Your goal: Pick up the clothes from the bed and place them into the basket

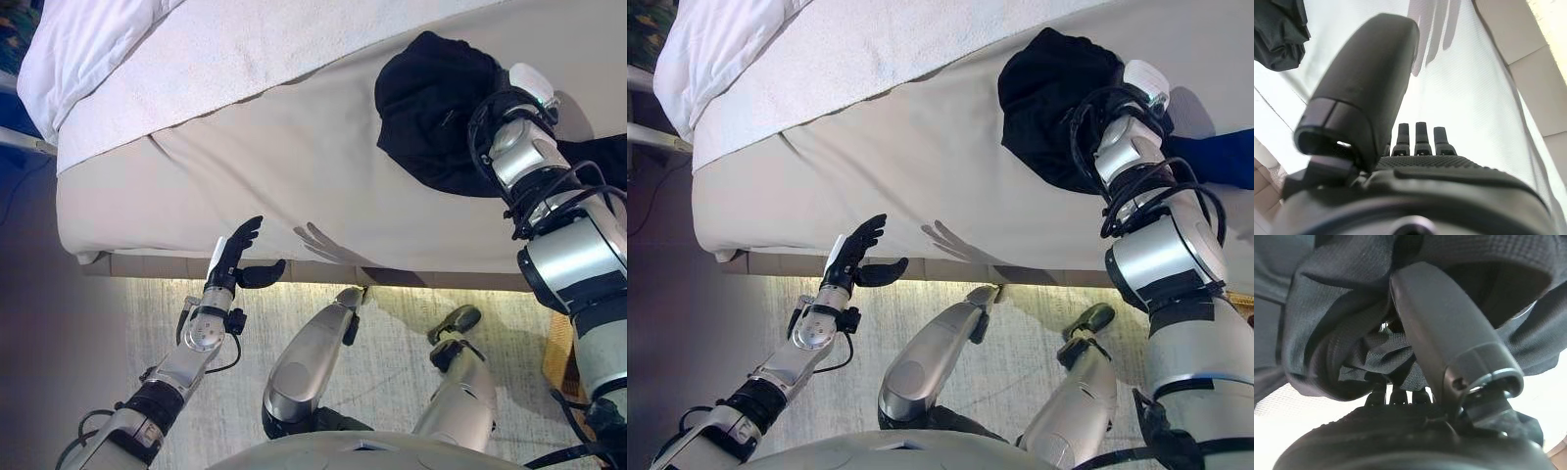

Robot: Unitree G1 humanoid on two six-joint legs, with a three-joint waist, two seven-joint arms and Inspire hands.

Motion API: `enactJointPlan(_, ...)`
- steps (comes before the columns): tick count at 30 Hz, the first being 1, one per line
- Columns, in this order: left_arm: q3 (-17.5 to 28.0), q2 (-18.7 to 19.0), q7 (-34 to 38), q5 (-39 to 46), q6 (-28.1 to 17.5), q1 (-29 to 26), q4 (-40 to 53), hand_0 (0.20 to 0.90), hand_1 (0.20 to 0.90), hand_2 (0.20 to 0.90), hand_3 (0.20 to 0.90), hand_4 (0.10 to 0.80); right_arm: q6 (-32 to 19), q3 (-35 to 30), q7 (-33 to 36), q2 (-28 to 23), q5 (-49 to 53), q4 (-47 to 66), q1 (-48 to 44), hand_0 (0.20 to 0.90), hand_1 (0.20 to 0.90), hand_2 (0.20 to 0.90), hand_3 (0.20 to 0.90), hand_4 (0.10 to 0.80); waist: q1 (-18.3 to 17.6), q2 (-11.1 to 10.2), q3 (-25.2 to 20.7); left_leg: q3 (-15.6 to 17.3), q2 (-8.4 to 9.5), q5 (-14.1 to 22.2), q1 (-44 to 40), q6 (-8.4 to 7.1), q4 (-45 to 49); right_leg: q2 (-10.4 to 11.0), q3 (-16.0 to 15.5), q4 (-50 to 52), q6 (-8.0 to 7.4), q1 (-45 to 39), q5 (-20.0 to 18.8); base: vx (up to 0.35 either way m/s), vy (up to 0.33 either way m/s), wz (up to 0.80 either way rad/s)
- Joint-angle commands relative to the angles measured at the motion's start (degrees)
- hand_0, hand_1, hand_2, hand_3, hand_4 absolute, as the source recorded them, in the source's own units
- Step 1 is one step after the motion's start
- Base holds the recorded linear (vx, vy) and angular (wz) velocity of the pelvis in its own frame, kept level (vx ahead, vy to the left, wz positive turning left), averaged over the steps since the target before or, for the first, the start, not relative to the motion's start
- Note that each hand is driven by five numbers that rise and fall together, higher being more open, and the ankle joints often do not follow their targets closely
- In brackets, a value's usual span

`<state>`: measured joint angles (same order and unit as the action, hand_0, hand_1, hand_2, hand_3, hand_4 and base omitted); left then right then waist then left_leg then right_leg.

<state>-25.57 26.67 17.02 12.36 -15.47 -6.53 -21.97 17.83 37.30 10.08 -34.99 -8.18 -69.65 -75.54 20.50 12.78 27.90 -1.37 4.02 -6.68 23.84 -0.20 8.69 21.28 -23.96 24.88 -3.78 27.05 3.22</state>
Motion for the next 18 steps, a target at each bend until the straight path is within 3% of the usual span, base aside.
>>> enactJointPlan(1, 0.4, 5.0, 2.9, 1.2, -4.4, 0.5, 8.6, 0.9, 0.9, 0.9, 0.9, 0.8, -1.8, 6.2, 1.0, 0.6, -0.4, 0.3, -9.8, 0.9, 0.9, 0.9, 0.9, 0.8, 2.2, 1.9, 1.9, -0.8, -0.1, 8.1, 7.2, 1.62, 9.1, -1.2, 2.6, 4.7, 0.97, 1.4, 4.4, -0.013, -0.006, 0.08)
enactJointPlan(3, 0.1, 5.5, 2.8, 1.5, -3.9, 0.5, 9.3, 0.9, 0.9, 0.9, 0.9, 0.8, -2.4, 5.8, 0.8, 0.5, 1.4, 0.1, -10.0, 0.9, 0.9, 0.9, 0.9, 0.8, 2.3, 2.1, 1.9, -1.0, 0.03, 8.5, 8.5, 1.89, 10.4, -1.1, 2.9, 6.1, 1.19, 2.7, 4.8, -0.015, -0.021, 0.05)
enactJointPlan(5, 0.1, 5.6, 2.7, 1.5, -3.8, 0.8, 9.4, 0.9, 0.9, 0.9, 0.9, 0.8, -3.6, 5.4, 1.4, 0.6, 2.3, 0.0, -10.1, 0.728, 0.728, 0.728, 0.7, 0.6, 2.3, 2.1, 1.9, -1.0, 0.0, 8.8, 8.7, 1.91, 11.0, -1.2, 2.8, 6.4, 1.21, 2.8, 5.1, -0.017, -0.032, 0.01)
enactJointPlan(6, 0.0, 5.6, 2.7, 1.4, -3.8, 0.9, 9.3, 0.9, 0.9, 0.9, 0.9, 0.8, -4.3, 5.1, 2.3, 0.6, 2.5, 0.0, -10.2, 0.3, 0.3, 0.3, 0.2, 0.1, 2.3, 2.1, 1.9, -0.9, -0.06, 8.9, 8.8, 1.93, 11.2, -1.1, 2.8, 6.5, 1.23, 2.8, 5.0, -0.021, -0.031, -0.02)
enactJointPlan(11, 0.0, 5.9, 2.0, 1.2, -4.4, 1.5, 9.2, 0.9, 0.9, 0.9, 0.9, 0.8, -8.2, 3.1, 8.1, 0.9, 3.9, 1.2, -9.4, 0.3, 0.3, 0.3, 0.2, 0.1, 1.8, 1.6, 1.9, -0.4, -0.61, 9.4, 6.8, 1.83, 10.8, -1.4, 2.8, 5.6, 1.02, 1.0, 4.7, -0.008, -0.008, -0.01)
enactJointPlan(18, 1.0, 6.3, 2.0, 1.4, -4.3, 0.6, 7.1, 0.9, 0.9, 0.9, 0.9, 0.8, -12.2, 2.2, 8.3, 1.4, 5.0, 3.3, -7.4, 0.3, 0.3, 0.3, 0.2, 0.1, -0.7, -0.6, 1.9, 2.2, -2.42, 9.6, -2.2, 0.97, 6.7, -2.9, 2.8, -2.5, 0.11, -8.0, 2.3, 0.002, -0.006, -0.17)
